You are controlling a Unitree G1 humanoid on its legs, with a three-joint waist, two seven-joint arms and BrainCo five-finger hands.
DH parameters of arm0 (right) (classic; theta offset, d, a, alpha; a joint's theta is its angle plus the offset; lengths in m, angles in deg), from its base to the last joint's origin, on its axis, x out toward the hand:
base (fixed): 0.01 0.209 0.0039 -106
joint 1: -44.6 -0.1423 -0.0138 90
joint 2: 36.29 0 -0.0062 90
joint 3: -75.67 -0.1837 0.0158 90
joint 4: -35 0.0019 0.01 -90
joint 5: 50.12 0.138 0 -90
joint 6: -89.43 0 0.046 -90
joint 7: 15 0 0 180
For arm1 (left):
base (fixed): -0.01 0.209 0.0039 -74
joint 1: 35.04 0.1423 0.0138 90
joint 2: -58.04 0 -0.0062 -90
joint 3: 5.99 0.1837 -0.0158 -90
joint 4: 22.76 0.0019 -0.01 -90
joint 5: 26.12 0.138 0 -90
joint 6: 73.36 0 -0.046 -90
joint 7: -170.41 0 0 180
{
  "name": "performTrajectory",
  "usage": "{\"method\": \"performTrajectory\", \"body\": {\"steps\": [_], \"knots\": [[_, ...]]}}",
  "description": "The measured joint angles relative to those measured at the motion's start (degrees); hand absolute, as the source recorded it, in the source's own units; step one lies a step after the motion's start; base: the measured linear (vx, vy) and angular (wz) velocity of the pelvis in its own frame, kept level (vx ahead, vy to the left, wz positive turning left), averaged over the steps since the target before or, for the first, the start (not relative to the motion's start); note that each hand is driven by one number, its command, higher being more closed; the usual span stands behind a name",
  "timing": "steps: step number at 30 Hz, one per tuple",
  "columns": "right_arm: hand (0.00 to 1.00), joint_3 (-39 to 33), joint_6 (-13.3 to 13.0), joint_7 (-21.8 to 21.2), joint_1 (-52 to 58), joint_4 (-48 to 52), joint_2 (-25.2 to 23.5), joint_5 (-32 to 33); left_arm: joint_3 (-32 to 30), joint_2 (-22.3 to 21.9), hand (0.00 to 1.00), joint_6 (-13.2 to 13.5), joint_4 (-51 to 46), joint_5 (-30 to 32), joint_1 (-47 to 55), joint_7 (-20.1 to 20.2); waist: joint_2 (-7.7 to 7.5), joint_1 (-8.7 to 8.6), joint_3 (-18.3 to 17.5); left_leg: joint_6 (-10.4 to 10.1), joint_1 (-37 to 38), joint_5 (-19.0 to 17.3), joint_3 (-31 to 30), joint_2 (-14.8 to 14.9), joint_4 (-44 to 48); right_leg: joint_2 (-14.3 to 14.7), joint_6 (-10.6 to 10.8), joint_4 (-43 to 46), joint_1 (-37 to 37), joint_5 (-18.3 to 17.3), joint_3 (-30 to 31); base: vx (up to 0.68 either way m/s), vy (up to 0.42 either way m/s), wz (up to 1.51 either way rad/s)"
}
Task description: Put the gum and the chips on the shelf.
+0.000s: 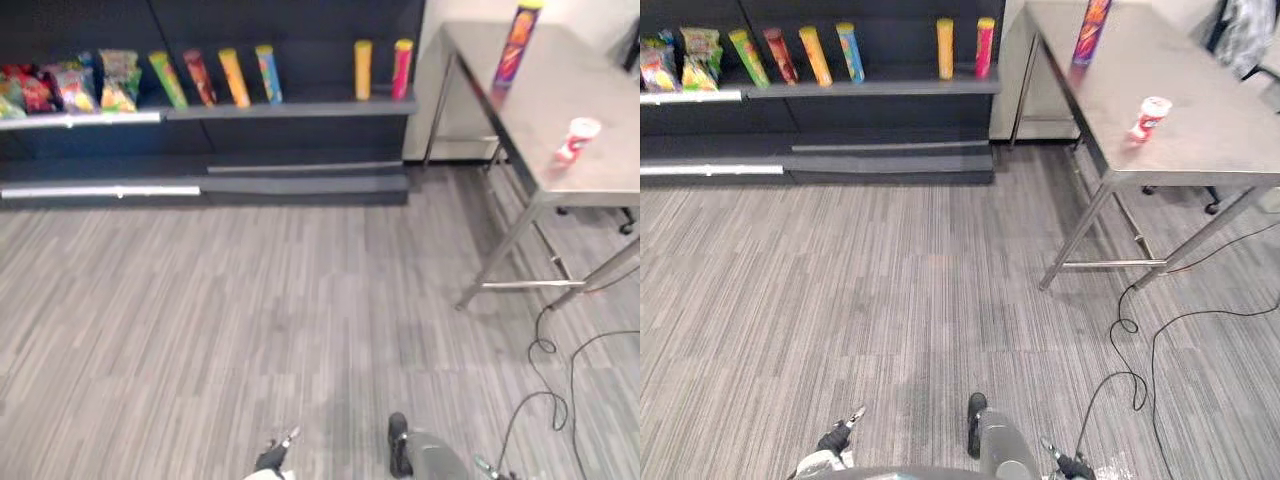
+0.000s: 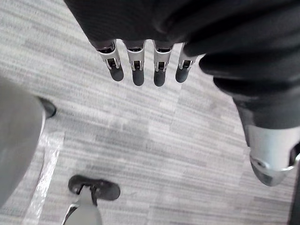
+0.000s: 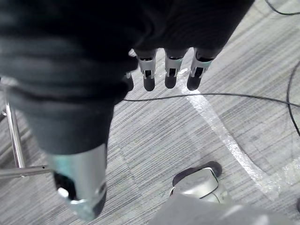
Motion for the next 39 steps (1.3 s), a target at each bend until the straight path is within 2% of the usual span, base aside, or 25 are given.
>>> {"method": "performTrajectory", "body": {"steps": [1,2,3,4,5,7,9,11,12,14,15,16,17,18,19,20,21,22,23,25,28,31,35,37,39], "knots": [[0.0,0.0,-0.1,0.0,-0.6,0.1,-0.2,0.0,0.0,0.1,0.0,0.0,-0.1,0.0,-0.2,0.1,-0.16,0.0,-0.1,-0.7,-2.3,3.2,-1.1,0.3,6.6,0.8,-1.3,0.1,1.8,-1.1,-0.6,0.56,-0.261,0.18],[0.0,0.1,-0.1,0.0,-0.8,0.1,-0.3,0.1,0.2,0.2,0.0,0.0,-0.2,0.0,-0.2,0.1,-0.22,0.05,-0.1,-0.8,-3.4,4.9,-1.4,0.2,10.0,1.1,-1.7,-0.8,3.3,-1.6,-0.6,0.53,-0.254,0.16],[0.0,0.3,-0.2,0.0,-0.9,0.3,-0.4,0.1,0.8,0.4,0.0,0.0,-0.3,0.0,-0.2,0.1,-0.25,-0.05,-0.1,-0.9,-5.4,7.7,-1.8,-0.1,16.3,1.5,-1.3,-2.8,6.2,-2.6,-0.5,0.48,-0.215,0.06],[0.0,1.6,-0.5,-0.1,-1.0,1.1,-0.3,0.3,1.2,0.6,0.0,0.1,-0.6,-0.1,-0.1,0.2,-0.42,-0.07,-0.1,-1.6,-9.0,12.8,-1.4,-0.7,26.0,1.9,-1.1,-6.0,10.0,-4.3,0.2,0.47,-0.196,-0.03],[0.0,2.4,-0.7,-0.1,-1.0,1.5,-0.3,0.3,1.1,0.7,0.0,0.1,-0.7,-0.1,0.0,0.2,-0.54,0.19,0.1,-2.1,-11.1,13.7,-0.9,-0.2,31.1,2.4,-1.2,-7.6,11.7,-4.9,1.0,0.52,-0.205,-0.27],[0.0,3.6,-1.0,-0.1,-2.0,2.4,-1.9,0.5,0.8,0.8,0.0,0.1,-1.3,-0.3,0.7,0.1,0.07,0.45,0.4,-1.6,-17.9,9.7,4.1,3.7,45.2,5.1,-1.9,-11.2,18.3,-5.3,3.0,0.35,-0.126,-0.45],[0.0,4.7,-1.1,-0.2,-2.4,2.6,-2.1,1.0,-0.8,0.8,0.0,0.2,-3.0,-0.5,1.5,0.2,-1.33,1.35,1.2,-0.9,-21.2,6.0,7.2,4.7,47.4,5.1,-2.4,-12.8,23.0,-5.6,5.5,0.31,-0.072,-0.6],[0.0,4.8,-1.1,0.0,-2.7,2.7,-2.7,2.3,-1.4,0.4,0.0,1.3,-4.4,-0.6,1.6,0.1,-1.84,2.9,1.7,-1.3,-24.7,2.7,9.0,5.5,45.6,4.8,-2.2,-14.3,26.7,-5.7,8.4,0.27,0.015,-0.73],[0.0,4.8,-1.1,0.0,-3.3,3.1,-3.2,2.3,-1.7,0.4,0.0,1.3,-5.1,-0.8,1.5,0.1,-2.1,3.38,1.9,-1.6,-26.9,1.5,9.6,5.6,41.8,3.7,-1.3,-15.1,29.1,-6.8,9.4,0.25,0.101,-0.5],[0.0,4.9,-1.1,-0.1,-3.1,3.6,-3.5,2.3,-2.6,0.2,0.0,1.7,-5.4,-1.2,1.5,0.1,-2.3,3.35,2.1,-1.8,-28.7,1.8,10.9,5.4,31.4,1.7,-0.3,-15.0,31.0,-9.2,10.4,0.21,0.136,-0.26],[0.0,5.1,-1.1,0.0,-2.7,4.0,-3.4,2.3,-2.7,0.1,0.0,2.1,-5.4,-2.1,1.7,0.0,-2.22,3.29,2.2,-1.7,-29.2,3.6,11.3,5.0,22.4,0.3,0.2,-14.0,31.9,-11.8,10.9,0.2,0.194,-0.06],[0.0,5.3,-1.1,0.0,-2.5,4.1,-3.4,2.3,-3.2,0.1,0.0,2.1,-5.4,-2.6,1.8,-0.2,-2.23,3.29,2.1,-1.6,-29.3,5.1,11.2,4.7,18.1,-0.3,0.7,-13.5,32.3,-12.7,11.2,0.29,0.271,-0.07],[0.0,6.6,-1.1,0.0,-2.3,4.0,-2.9,2.2,-3.9,0.0,0.0,2.5,-5.6,-3.3,2.0,-0.3,-2.22,3.33,2.1,-1.8,-29.6,9.0,10.8,4.3,8.6,-1.8,2.2,-12.3,33.0,-14.9,11.9,0.29,0.263,-0.11],[0.0,6.9,-1.1,0.0,-2.2,4.0,-2.8,2.2,-4.2,-0.2,0.0,2.6,-5.8,-3.4,2.2,-0.3,-2.14,3.32,2.1,-1.8,-29.6,10.0,10.7,4.3,5.8,-2.2,2.9,-11.9,33.3,-15.7,12.3,0.42,0.399,-0.29],[0.0,7.3,-1.1,0.0,-2.3,3.2,-2.3,2.0,-5.2,-0.5,0.0,2.7,-5.7,-3.6,2.3,-0.2,-1.78,3.43,2.0,-2.7,-29.2,13.5,10.5,4.6,2.5,-2.9,4.4,-11.8,34.8,-17.3,13.9,0.39,0.373,-0.31],[0.0,7.5,-1.1,-0.1,-2.3,2.1,-2.2,1.8,-5.5,-0.3,0.0,2.7,-5.7,-4.1,2.3,-0.2,-2.5,3.5,2.1,-3.1,-28.4,16.8,10.9,4.0,2.6,-3.8,4.6,-12.0,35.8,-17.9,14.7,0.42,0.388,-0.46],[0.0,7.7,-1.0,-0.1,-2.2,0.5,-2.1,1.7,-5.8,-0.3,0.0,2.8,-5.7,-4.9,2.4,-0.2,-2.35,3.62,1.8,-3.2,-27.2,19.2,11.9,3.0,2.9,-5.1,4.8,-12.4,37.0,-17.9,16.0,0.46,0.351,-0.48],[0.0,7.9,-0.9,-0.4,-2.4,-0.8,-2.2,1.2,-5.9,0.4,0.0,3.0,-5.3,-4.9,2.7,-0.2,-3.77,3.53,1.1,-2.5,-26.7,20.4,12.2,1.9,4.6,-6.0,4.9,-12.5,37.9,-16.3,18.6,0.37,0.268,-0.47],[0.0,8.2,-0.9,-0.4,-2.3,-1.2,-2.4,0.5,-6.0,0.9,0.0,3.0,-5.0,-4.9,2.6,-0.2,-4.12,3.4,1.1,-2.1,-26.4,20.1,12.4,1.3,5.4,-6.6,4.9,-12.3,38.1,-15.1,19.8,0.54,0.396,-0.32],[0.0,8.1,-0.8,-0.4,-2.1,-2.7,-2.6,-0.5,-6.6,1.8,0.0,3.0,-4.1,-4.9,2.6,-0.3,-5.17,3.39,0.6,0.3,-24.7,18.6,13.9,0.3,5.6,-7.5,5.1,-11.2,37.8,-9.7,22.0,0.44,0.347,-0.11],[0.0,7.4,-0.9,-0.4,-2.6,-2.6,-2.8,-0.5,-6.2,3.2,0.0,2.8,-2.3,-4.8,2.7,-0.3,-5.36,3.7,-0.1,1.8,-25.0,16.8,14.7,-0.9,5.6,-8.5,6.3,-11.2,36.5,-4.9,23.2,0.29,0.217,-0.02],[0.0,7.5,-0.8,-0.4,-3.4,-2.7,-2.1,-0.5,-5.4,4.6,0.0,1.9,-0.2,-4.4,3.3,-0.4,-4.67,4.91,-1.3,2.7,-27.7,13.9,15.8,-1.8,7.4,-9.7,7.3,-11.0,33.5,-2.8,24.3,0.16,0.166,-0.21],[0.0,7.5,-0.8,-0.4,-3.4,-2.6,-1.4,-0.5,-4.5,4.5,0.0,1.1,0.0,-4.4,6.6,-1.4,-4.06,5.3,-2.5,4.3,-27.5,10.9,17.2,-3.2,8.3,-10.6,8.8,-6.6,30.7,0.4,25.7,0.15,0.164,-0.11],[0.0,6.7,-0.8,-0.3,-2.7,-2.6,-1.3,-0.5,-4.4,4.4,0.0,1.1,0.0,-4.4,7.3,-1.7,-4.05,5.29,-2.8,5.2,-26.0,9.8,17.0,-4.6,8.1,-10.3,9.3,0.0,28.7,3.1,26.6,0.2,0.191,0.15],[0.0,6.4,-0.9,-0.3,-1.4,-2.4,-1.4,-0.4,-3.1,5.0,0.0,1.1,-0.2,-4.4,8.6,-1.9,-3.53,4.53,-2.8,6.2,-22.0,8.1,16.3,-6.0,6.8,-8.4,12.1,12.8,24.6,10.5,27.7,0.19,0.168,0.24]]}}
